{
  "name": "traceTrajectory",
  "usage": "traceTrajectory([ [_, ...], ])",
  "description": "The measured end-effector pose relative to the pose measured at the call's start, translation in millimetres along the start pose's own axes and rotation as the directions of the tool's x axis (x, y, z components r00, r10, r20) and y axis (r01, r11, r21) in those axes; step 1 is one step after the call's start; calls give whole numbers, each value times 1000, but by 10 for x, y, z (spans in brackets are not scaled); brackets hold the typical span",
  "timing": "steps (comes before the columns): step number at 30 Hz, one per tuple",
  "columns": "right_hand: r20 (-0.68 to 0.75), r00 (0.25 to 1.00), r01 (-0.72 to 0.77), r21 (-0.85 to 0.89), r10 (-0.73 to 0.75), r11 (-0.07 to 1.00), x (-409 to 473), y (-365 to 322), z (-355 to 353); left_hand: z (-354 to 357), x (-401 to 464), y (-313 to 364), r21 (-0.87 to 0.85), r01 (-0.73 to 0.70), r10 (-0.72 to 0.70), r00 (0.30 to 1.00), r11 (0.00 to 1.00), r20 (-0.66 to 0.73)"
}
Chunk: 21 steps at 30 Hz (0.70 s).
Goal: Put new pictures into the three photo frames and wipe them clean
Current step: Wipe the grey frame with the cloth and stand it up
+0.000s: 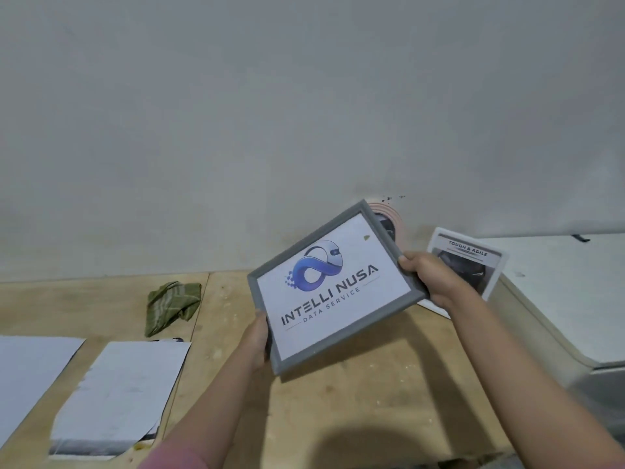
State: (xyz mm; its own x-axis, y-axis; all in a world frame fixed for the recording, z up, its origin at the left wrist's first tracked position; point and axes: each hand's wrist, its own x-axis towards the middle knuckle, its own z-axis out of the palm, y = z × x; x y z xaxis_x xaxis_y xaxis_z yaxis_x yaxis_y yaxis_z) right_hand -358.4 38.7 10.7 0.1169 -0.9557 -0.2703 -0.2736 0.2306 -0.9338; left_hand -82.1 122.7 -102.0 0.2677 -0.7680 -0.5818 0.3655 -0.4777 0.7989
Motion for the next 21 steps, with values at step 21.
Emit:
traceTrajectory([
  [21, 276, 939, -271, 226, 206, 936, 1166, 588, 2016, -1660, -103, 162, -72, -141, 66, 780, 987, -623],
])
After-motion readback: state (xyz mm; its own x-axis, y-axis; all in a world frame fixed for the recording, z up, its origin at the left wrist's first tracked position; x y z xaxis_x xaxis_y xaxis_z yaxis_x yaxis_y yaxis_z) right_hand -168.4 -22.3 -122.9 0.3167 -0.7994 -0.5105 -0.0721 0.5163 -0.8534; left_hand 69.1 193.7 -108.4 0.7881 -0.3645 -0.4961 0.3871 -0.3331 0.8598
